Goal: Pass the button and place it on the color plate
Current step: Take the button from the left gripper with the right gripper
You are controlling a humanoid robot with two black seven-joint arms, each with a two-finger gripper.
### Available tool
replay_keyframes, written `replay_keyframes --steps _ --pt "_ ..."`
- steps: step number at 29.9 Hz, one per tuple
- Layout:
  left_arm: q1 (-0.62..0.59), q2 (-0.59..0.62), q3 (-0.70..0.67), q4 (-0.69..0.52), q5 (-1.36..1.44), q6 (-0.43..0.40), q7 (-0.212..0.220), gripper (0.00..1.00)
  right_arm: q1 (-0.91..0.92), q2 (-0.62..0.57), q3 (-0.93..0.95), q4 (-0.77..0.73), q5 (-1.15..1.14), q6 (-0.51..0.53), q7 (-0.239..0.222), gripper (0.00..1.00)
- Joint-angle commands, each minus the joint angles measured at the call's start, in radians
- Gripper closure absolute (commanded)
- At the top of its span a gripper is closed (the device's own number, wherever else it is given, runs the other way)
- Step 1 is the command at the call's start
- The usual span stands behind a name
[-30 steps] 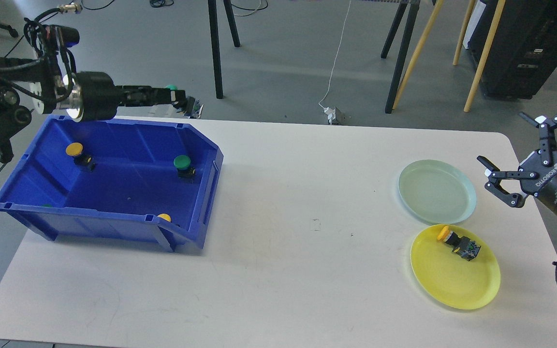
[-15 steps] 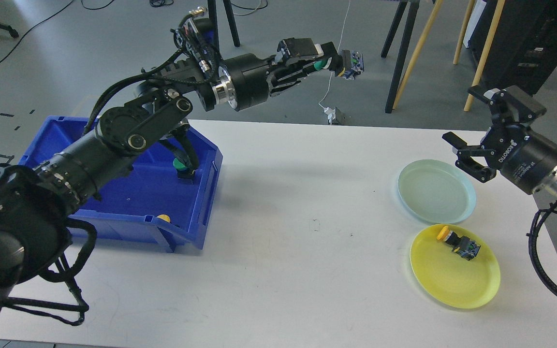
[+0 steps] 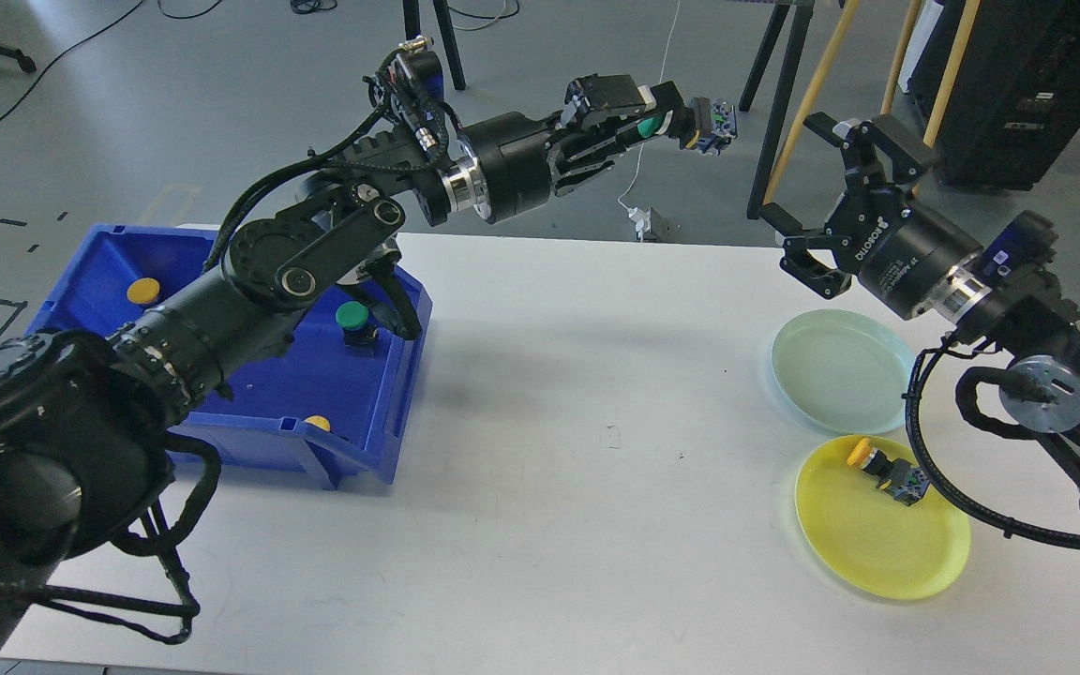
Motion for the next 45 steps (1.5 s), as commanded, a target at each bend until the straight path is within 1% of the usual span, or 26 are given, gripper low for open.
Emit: replay_keyframes --steps 1,8,13,15,18,20,23,26,28,29,30,31,37,38,40,42,43,44,45 --pt "0.003 -0.001 -0.006 0.009 0.000 0.000 0.000 0.83 0.030 0.045 -0.003 -0.025 0.000 0.002 0.020 0.01" --pt "0.005 -0.001 -0.007 0.015 0.000 0.000 0.000 0.83 0.134 0.090 -0.125 -0.106 -0.002 0.002 0.025 0.01" --pt "0.005 -0.003 -0.007 0.015 -0.001 0.000 0.000 0.83 0.168 0.160 -0.125 -0.135 0.001 0.002 0.031 0.01" --pt "0.005 -0.001 -0.009 0.015 -0.001 0.000 0.000 0.83 0.174 0.165 -0.126 -0.148 0.004 0.000 0.049 0.02" --pt "0.006 -0.001 -0.015 0.017 -0.001 0.000 0.000 0.83 0.182 0.176 -0.125 -0.154 0.004 -0.003 0.056 0.07" --pt "0.006 -0.001 -0.013 0.015 0.000 0.000 0.000 0.83 0.182 0.176 -0.120 -0.154 0.004 -0.003 0.056 0.16" --pt "0.006 -0.001 -0.013 0.017 0.000 0.000 0.000 0.83 0.180 0.173 -0.122 -0.152 0.003 -0.003 0.059 0.34" --pt "0.006 -0.001 -0.013 0.031 -0.001 0.000 0.000 0.82 0.180 0.171 -0.128 -0.152 -0.005 0.000 0.069 0.44" --pt "0.006 -0.003 -0.015 0.034 -0.001 0.000 0.000 0.82 0.180 0.174 -0.129 -0.154 -0.008 0.005 0.074 0.53" --pt "0.006 -0.003 -0.013 0.034 -0.001 0.000 0.000 0.82 0.182 0.174 -0.129 -0.154 -0.008 0.008 0.077 0.59" --pt "0.006 -0.001 -0.015 0.034 -0.001 0.000 0.000 0.82 0.183 0.176 -0.129 -0.152 -0.010 0.008 0.079 0.69" --pt "0.006 -0.003 -0.015 0.034 -0.003 0.000 0.000 0.82 0.183 0.179 -0.128 -0.158 -0.011 -0.006 0.079 0.74" --pt "0.006 -0.001 -0.015 0.035 -0.006 0.000 0.000 0.81 0.177 0.182 -0.129 -0.163 -0.010 -0.003 0.088 0.80" --pt "0.006 -0.001 -0.015 0.035 -0.006 0.000 0.000 0.79 0.177 0.182 -0.129 -0.163 -0.010 -0.003 0.088 0.82" --pt "0.006 -0.003 -0.015 0.035 -0.011 0.000 0.000 0.77 0.177 0.180 -0.129 -0.165 -0.010 -0.003 0.088 0.92" --pt "0.006 -0.003 -0.015 0.035 -0.011 0.000 0.000 0.74 0.177 0.177 -0.129 -0.163 -0.010 -0.003 0.088 0.95" --pt "0.006 -0.003 -0.015 0.035 -0.012 0.000 0.000 0.72 0.177 0.177 -0.129 -0.163 -0.010 -0.006 0.088 0.97" --pt "0.006 -0.003 -0.015 0.035 -0.012 0.000 0.000 0.66 0.177 0.176 -0.128 -0.163 -0.010 -0.007 0.088 0.98" --pt "0.006 -0.003 -0.015 0.035 -0.015 0.000 0.000 0.57 0.177 0.174 -0.128 -0.163 -0.010 -0.009 0.088 0.98"
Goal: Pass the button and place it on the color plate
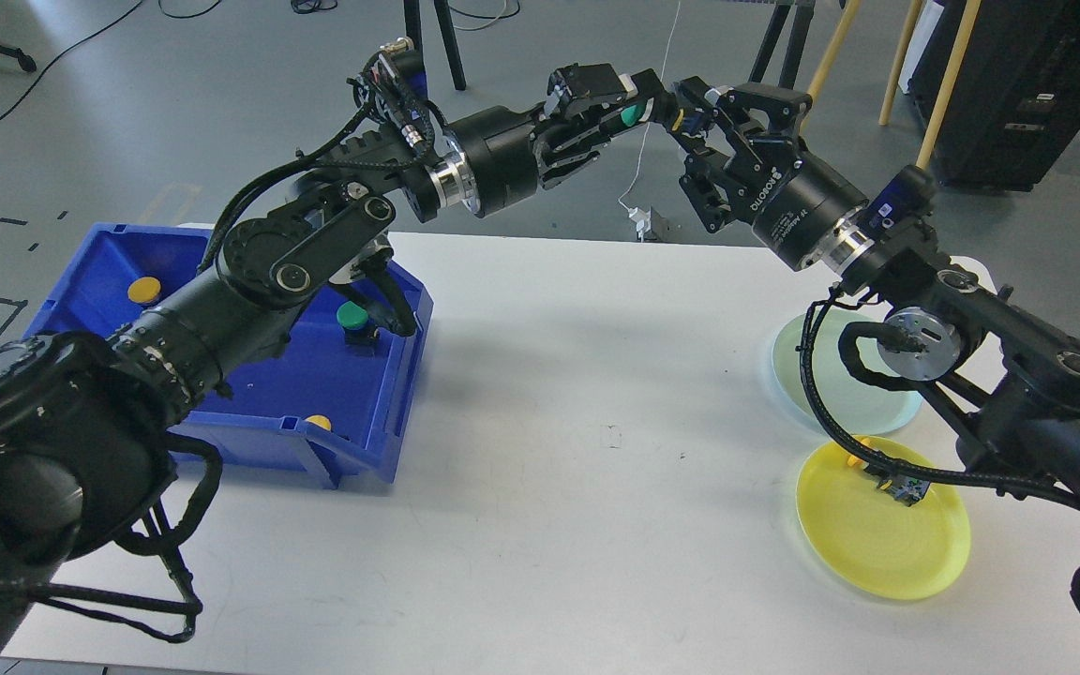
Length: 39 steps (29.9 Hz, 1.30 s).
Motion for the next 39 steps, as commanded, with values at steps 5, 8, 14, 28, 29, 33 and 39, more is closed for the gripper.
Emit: replay_keyframes --steps 5,8,14,28,29,33,39 --pt "0.002 -0.002 0.000 0.000 -0.033 0.000 0.001 0.25 -0.009 -0.012 0.013 0.001 0.002 -0.014 -0.001 0.99" --pt "0.003 -0.002 0.000 0.003 -0.055 0.000 0.001 0.13 -0.023 -0.043 0.016 0.002 0.008 -0.038 -0.001 0.99" --pt "0.008 -0.010 0.002 0.023 -0.095 0.000 0.001 0.07 -0.126 -0.049 0.086 -0.002 0.101 -0.219 -0.030 1.00" --pt "0.008 -0.018 0.006 0.025 -0.093 0.000 0.001 0.07 -0.230 -0.038 0.045 -0.123 0.600 -0.750 -0.294 0.97" --pt "0.008 -0.018 0.005 0.025 -0.093 0.000 0.001 0.07 -0.233 -0.037 0.049 -0.131 0.605 -0.755 -0.295 0.93" --pt "0.008 -0.018 0.005 0.025 -0.093 0.000 0.001 0.07 -0.233 -0.035 0.052 -0.153 0.608 -0.762 -0.303 0.65" --pt "0.009 -0.016 0.002 0.025 -0.096 0.000 0.001 0.03 -0.229 -0.037 0.054 -0.148 0.609 -0.750 -0.334 0.00"
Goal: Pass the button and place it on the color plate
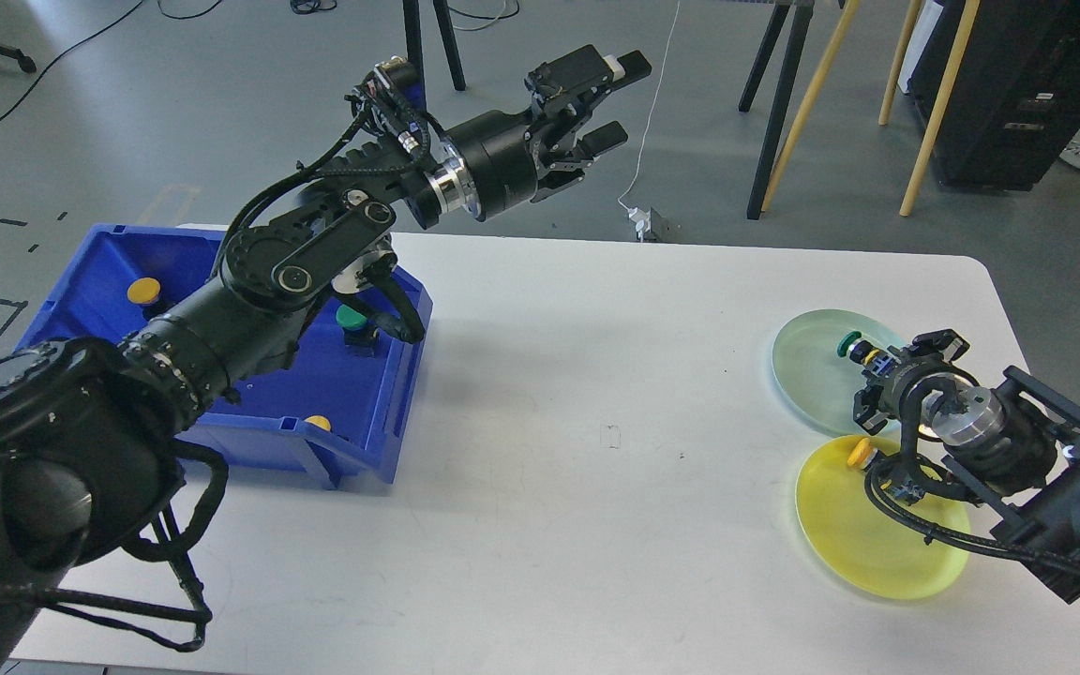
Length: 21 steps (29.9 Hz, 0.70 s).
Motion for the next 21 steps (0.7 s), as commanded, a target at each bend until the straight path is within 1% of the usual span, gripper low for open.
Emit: replay_keyframes --steps 1,4,5,6,8,10,13,15,16,17,18,19,21 --pt "0.002 0.005 -0.002 0.000 -0.009 0.000 0.000 0.03 0.006 -0.001 0.000 0.008 -0.001 0.007 -0.032 0.00" --pt "0.023 0.026 -0.001 0.003 -0.064 0.000 0.000 0.02 0.013 -0.006 -0.006 0.019 -0.003 0.028 -0.051 0.00" --pt "0.033 0.035 -0.001 0.009 -0.087 0.000 0.000 0.02 0.016 -0.010 -0.008 0.028 -0.010 0.050 -0.055 0.00" --pt "0.039 0.057 0.001 0.017 -0.112 0.000 0.000 0.02 0.021 -0.017 -0.009 0.051 -0.015 0.095 -0.058 0.00" --pt "0.048 0.118 0.004 0.017 -0.156 0.000 0.000 0.02 0.035 -0.041 -0.011 0.097 -0.023 0.216 -0.058 0.00" --pt "0.060 0.178 0.007 0.015 -0.189 0.000 0.000 0.02 0.067 -0.099 -0.009 0.131 -0.061 0.356 -0.055 0.00" --pt "0.062 0.251 0.007 0.017 -0.198 0.000 0.000 0.02 0.139 -0.127 -0.006 0.134 -0.169 0.551 -0.046 0.00" --pt "0.063 0.307 0.007 0.015 -0.199 0.000 0.000 0.02 0.183 -0.132 0.000 0.127 -0.249 0.707 -0.036 0.00" --pt "0.063 0.330 0.008 0.015 -0.199 0.000 0.000 0.02 0.206 -0.132 0.001 0.119 -0.279 0.793 -0.016 0.00" --pt "0.065 0.344 0.010 0.015 -0.199 0.000 0.000 0.02 0.228 -0.132 0.000 0.108 -0.296 0.865 0.013 0.00" --pt "0.066 0.354 0.010 0.017 -0.201 0.000 0.000 0.01 0.249 -0.135 -0.009 0.094 -0.305 0.940 0.058 0.00" --pt "0.074 0.361 0.010 0.017 -0.203 0.000 0.000 0.01 0.269 -0.135 -0.014 0.079 -0.306 0.940 0.107 0.00" --pt "0.092 0.359 0.005 0.018 -0.213 0.000 0.000 0.01 0.297 -0.126 -0.022 0.042 -0.308 0.940 0.173 0.00"
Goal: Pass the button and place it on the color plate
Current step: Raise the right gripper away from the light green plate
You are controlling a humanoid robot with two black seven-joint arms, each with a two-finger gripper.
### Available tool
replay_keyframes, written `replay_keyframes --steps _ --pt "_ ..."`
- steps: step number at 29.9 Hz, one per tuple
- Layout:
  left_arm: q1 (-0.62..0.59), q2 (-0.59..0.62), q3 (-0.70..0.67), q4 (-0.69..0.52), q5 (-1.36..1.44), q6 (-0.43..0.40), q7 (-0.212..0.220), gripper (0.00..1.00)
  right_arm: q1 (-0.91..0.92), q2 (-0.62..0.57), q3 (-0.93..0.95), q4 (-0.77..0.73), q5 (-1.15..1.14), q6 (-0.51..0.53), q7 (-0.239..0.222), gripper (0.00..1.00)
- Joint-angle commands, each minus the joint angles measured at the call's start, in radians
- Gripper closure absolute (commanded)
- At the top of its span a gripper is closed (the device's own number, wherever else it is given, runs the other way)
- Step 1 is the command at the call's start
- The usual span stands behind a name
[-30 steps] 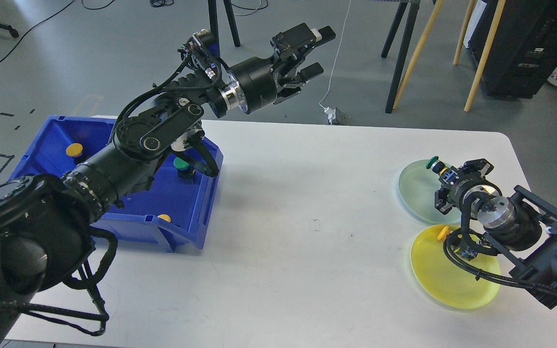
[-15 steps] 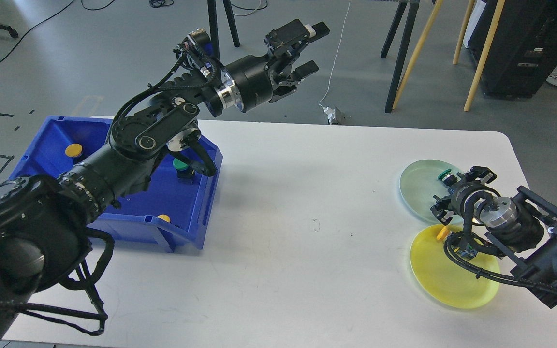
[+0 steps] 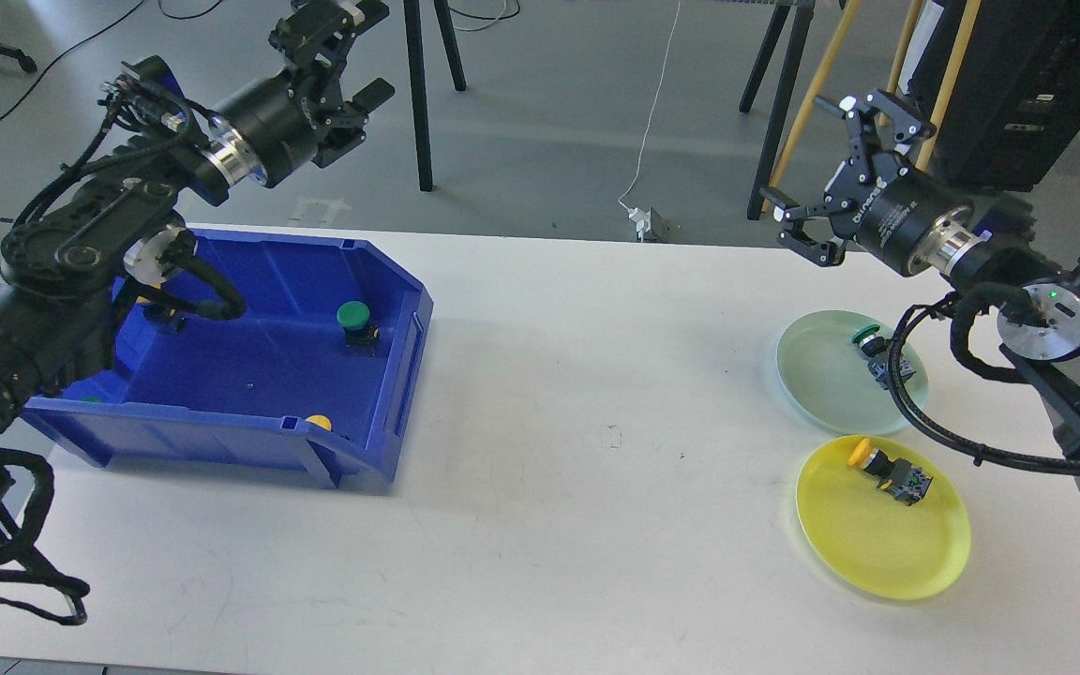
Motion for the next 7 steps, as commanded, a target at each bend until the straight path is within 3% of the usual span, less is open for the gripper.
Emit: replay_keyframes --steps 1,7 --pt "0.028 0.009 -0.004 0.002 -0.023 0.000 0.000 0.01 0.049 0.010 -0.014 -0.068 -0.010 0.037 0.110 0.00" --pt "0.068 -0.009 -0.005 0.001 -0.115 0.000 0.000 0.01 0.054 0.090 0.020 -0.130 -0.004 0.037 0.124 0.00"
